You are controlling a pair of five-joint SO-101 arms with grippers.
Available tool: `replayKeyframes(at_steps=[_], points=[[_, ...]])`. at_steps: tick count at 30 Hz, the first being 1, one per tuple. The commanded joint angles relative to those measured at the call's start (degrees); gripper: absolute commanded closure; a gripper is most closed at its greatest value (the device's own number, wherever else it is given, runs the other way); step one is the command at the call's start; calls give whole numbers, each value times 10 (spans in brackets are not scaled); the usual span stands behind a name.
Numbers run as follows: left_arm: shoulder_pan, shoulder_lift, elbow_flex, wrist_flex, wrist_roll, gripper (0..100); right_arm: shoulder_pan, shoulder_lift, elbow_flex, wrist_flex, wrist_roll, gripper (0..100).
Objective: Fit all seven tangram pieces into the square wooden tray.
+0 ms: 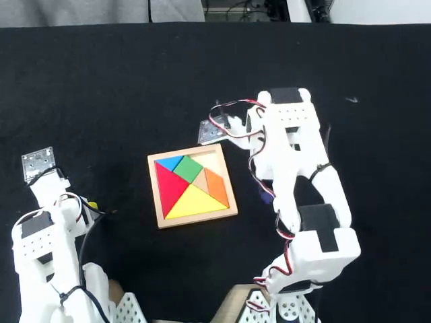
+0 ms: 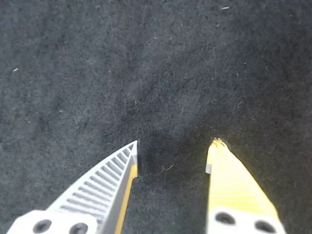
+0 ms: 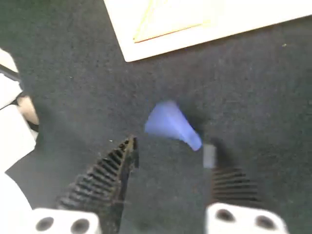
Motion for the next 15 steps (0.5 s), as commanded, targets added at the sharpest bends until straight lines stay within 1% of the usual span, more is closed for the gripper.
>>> replayKeyframes(at_steps=[1, 3, 4, 6, 7, 8, 9, 10, 11, 13, 15], points=[[-1, -11, -4, -8, -3, 769, -19, -9, -36, 16, -13, 705], [-1, -11, -4, -8, -3, 769, -19, -20, -51, 25, -13, 752], [-1, -11, -4, -8, -3, 769, -16, -28, -59, 25, -16, 791], [-1, -11, -4, -8, -3, 769, -1, -50, -69, 30, -22, 904], [-1, -11, -4, -8, -3, 769, 9, -58, -66, 29, -42, 969], [-1, -11, -4, -8, -3, 769, 18, -64, -59, 22, -70, 993], [-1, -11, -4, -8, -3, 769, 34, -65, -44, 11, -101, 966], [-1, -11, -4, -8, -3, 769, 55, -65, -22, -5, -127, 961], [-1, -11, -4, -8, -3, 769, 73, -65, 6, -31, -147, 979], [-1, -11, -4, -8, -3, 769, 102, -65, 82, -104, -176, 984], [-1, -11, -4, -8, -3, 769, 113, -65, 155, -172, -192, 988]])
